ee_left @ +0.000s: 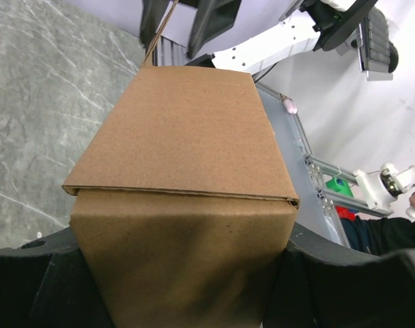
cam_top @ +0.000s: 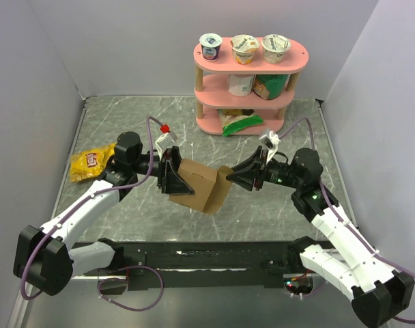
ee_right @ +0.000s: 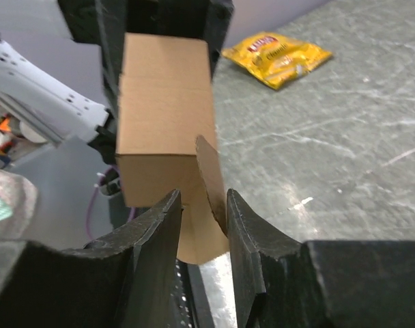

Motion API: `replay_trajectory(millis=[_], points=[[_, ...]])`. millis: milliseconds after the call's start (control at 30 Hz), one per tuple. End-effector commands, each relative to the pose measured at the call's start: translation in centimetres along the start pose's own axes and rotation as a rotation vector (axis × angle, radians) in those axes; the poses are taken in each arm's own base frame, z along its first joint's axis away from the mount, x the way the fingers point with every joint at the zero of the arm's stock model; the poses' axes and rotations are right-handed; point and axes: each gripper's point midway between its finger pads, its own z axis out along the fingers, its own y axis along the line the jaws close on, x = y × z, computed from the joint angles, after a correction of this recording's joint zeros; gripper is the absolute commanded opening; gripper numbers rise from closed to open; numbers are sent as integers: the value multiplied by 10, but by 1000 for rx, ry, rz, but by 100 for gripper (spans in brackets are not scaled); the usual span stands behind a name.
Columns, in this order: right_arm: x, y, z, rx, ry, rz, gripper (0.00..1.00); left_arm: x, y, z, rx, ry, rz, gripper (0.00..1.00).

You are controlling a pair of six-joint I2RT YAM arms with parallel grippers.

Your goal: Fold the paper box

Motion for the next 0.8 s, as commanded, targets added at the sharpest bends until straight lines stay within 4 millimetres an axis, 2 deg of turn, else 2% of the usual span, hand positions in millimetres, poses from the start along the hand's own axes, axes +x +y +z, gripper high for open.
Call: replay_trajectory(millis=[0,200,300,333,400,567,600,767], points=[[-7,-7,1,46,-17,-106,40,-9,-14,-1,32,-10,23,53],[-4,-18,1,94,-30,-175,37,-6,-22,-1,53,-3,4,53],[-7,-17,1,92,-49,-197,23,-5,-23,-1,47,-1,-14,53],[-11,-16,1,89,-62,-211,6,-5,-24,0,48,1,-18,53],[-9,-12,2,67,-58,-237,0,-3,-25,-1,51,5,-41,52],[-4,-1,1,61,-25,-329,0,-6,-19,1,16,-12,-203,50],[-4,-5,0,88,-26,-353,0,-6,-19,1,17,-16,-220,50],[-8,6,-3,99,-42,-423,0,-11,-20,2,23,-37,-313,51]])
